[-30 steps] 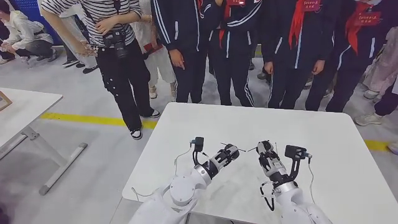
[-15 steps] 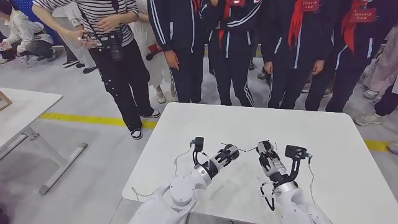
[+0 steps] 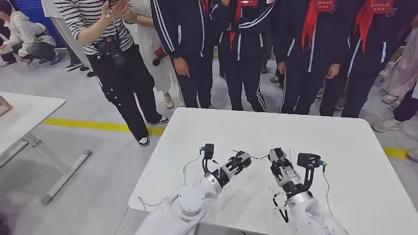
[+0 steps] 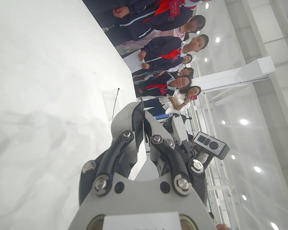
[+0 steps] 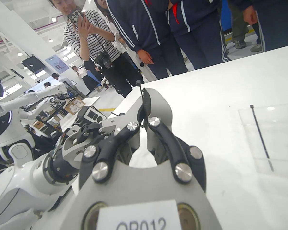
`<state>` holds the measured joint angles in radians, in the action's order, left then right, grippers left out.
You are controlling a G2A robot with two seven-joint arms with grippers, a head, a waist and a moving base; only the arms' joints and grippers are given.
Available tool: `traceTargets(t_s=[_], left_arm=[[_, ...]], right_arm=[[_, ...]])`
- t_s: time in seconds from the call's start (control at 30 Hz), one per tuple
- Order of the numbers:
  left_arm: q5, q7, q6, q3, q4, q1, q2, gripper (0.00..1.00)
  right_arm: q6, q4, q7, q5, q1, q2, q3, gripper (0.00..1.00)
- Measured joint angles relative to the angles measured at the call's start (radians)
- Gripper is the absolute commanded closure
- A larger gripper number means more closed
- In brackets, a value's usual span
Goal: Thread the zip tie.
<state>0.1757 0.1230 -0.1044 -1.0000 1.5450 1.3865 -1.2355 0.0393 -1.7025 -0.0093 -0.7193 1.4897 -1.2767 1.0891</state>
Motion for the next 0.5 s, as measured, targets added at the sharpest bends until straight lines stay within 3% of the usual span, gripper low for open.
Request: traceTargets(t_s=[0.5], left_arm=[[0.0,0.0,0.0,0.0,0.0,0.0,0.0,1.0]], right_arm=[[0.009,0.007,0.009,0.017,-0.006,-0.003,0.012,1.0]])
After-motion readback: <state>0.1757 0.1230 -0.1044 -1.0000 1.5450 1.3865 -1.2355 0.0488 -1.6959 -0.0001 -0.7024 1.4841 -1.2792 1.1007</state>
